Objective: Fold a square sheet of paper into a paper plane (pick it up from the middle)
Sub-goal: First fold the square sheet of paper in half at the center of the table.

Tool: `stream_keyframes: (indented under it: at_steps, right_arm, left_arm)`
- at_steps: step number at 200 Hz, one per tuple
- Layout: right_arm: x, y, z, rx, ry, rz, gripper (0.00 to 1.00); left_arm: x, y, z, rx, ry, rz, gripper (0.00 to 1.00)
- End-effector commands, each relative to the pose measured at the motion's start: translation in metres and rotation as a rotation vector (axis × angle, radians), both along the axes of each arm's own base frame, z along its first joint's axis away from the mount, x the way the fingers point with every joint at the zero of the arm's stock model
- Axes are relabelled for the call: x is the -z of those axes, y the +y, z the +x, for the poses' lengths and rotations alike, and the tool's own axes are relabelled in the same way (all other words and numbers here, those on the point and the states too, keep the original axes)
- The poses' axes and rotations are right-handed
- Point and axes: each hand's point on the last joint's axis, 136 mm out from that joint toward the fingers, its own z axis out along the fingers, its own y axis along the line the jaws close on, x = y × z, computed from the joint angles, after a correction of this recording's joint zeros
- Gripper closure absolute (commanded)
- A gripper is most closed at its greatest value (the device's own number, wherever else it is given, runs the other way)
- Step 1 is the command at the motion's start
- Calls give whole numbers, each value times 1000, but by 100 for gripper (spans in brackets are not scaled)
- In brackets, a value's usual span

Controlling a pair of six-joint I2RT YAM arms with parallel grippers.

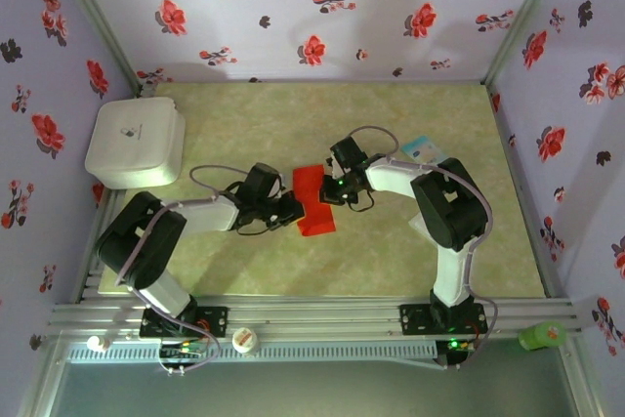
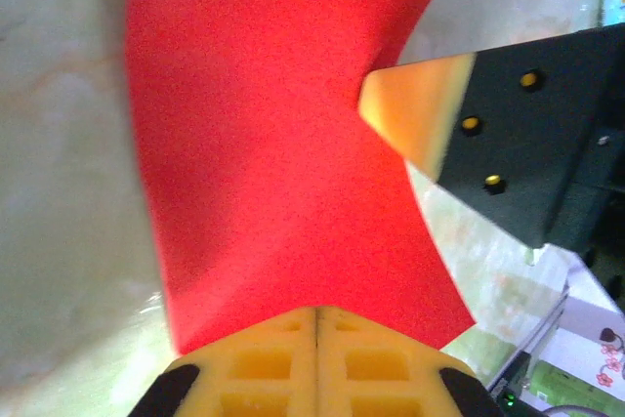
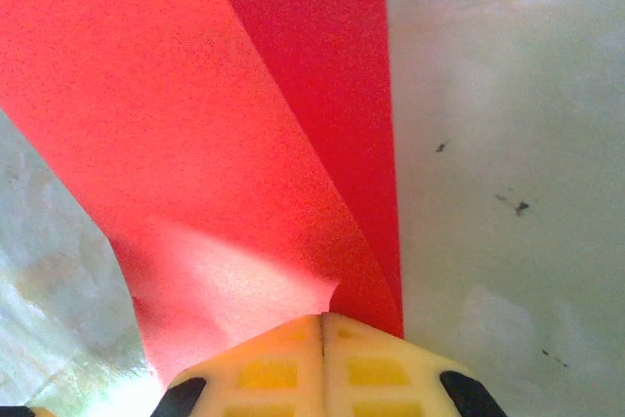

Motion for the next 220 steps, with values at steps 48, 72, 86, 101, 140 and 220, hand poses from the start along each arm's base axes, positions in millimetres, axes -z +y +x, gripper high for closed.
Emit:
stream_keyframes:
  at_steps: [48,72,86,101,140,220]
  right_arm:
    - [41,-41,-31,40,121,-193,100]
    - [41,-42,-32,40,123,-195,100]
    - [41,-42,-32,39,121,-198,100]
    - [41,-42,-31,38,121,-197,100]
    - [40,-43,-31,42,119,-200,100]
    - [41,-44,-32,41,121,-205,100]
  left_arm:
    - [40,1,-26,30,116,26,98]
    - [50,11,-39,34,137,48,98]
    - [53,16,-45,51,139,68,98]
    - [54,19,-51,76,144,98,98]
    - [49,21,-59,157,110,182,98]
    - [49,26,-75,223,84,294,96]
